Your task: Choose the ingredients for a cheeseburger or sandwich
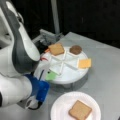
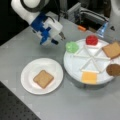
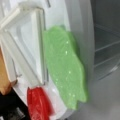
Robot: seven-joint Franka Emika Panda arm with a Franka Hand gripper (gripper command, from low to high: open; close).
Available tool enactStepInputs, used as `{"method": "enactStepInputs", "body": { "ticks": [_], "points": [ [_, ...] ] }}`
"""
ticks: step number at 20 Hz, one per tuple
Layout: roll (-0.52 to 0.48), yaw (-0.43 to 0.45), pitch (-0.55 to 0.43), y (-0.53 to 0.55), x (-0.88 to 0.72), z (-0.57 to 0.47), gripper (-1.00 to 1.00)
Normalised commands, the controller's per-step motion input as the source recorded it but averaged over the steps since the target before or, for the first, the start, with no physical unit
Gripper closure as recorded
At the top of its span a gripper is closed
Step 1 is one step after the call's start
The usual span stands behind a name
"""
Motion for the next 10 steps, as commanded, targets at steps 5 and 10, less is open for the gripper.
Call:
{"method": "enactStepInputs", "body": {
  "ticks": [5,10],
  "points": [
    [-0.092,-0.28,-0.149,0.32,-0.31,0.06,-1.0],
    [-0.123,-0.3,-0.162,0.32,-0.39,0.1,-1.0]
  ]
}}
